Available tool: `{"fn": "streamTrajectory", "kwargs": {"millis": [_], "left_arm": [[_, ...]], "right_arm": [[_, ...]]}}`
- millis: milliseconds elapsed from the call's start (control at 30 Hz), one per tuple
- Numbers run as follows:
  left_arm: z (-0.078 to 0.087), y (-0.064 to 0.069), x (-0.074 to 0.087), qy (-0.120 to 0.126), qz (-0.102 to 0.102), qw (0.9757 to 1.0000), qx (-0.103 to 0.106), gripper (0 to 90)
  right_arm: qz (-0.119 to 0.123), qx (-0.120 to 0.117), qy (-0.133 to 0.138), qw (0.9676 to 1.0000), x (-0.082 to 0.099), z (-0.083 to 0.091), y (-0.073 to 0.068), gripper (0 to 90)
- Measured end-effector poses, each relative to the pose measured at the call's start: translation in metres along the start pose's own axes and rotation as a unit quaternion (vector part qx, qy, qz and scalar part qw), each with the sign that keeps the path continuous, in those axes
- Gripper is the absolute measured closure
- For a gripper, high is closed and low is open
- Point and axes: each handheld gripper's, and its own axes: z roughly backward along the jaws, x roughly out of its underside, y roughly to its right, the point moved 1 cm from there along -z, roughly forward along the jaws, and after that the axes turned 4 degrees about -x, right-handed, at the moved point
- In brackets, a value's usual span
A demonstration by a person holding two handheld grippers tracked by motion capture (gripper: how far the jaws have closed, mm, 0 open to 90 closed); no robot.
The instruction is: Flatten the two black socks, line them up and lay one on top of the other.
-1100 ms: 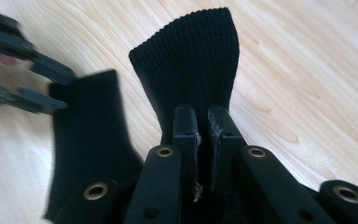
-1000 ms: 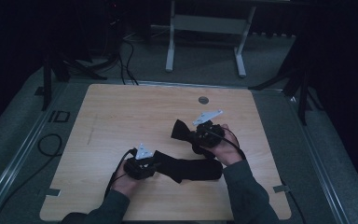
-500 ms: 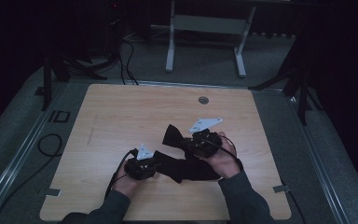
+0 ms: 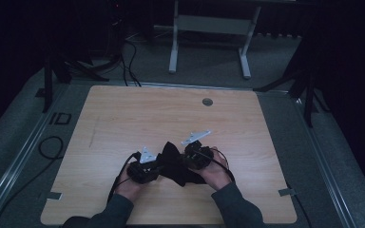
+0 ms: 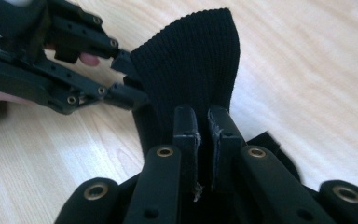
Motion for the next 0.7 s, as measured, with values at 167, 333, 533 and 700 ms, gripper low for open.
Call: {"fn": "streamTrajectory", "kwargs": {"millis": [167,333,533,700], "left_arm": [[0.007,-0.011,0.0,0.006,0.023,0.9993,-0.029,67.9],[0.011,-0.022,0.002,-0.003,0.052,0.9976,-0.044,75.5],[0.013,-0.02,0.002,-0.006,0.041,0.9982,-0.044,82.2],[0.014,-0.022,0.002,-0.006,0.043,0.9981,-0.043,83.2]], "right_arm": [[-0.018,-0.007,-0.006,0.9998,0.002,-0.01,-0.001,83.3],[-0.022,-0.011,-0.011,0.9996,0.001,-0.017,-0.005,83.2],[-0.034,-0.016,-0.024,0.999,0.001,-0.028,-0.006,83.1],[-0.039,-0.015,-0.037,0.9985,0.002,-0.037,-0.008,83.1]]}}
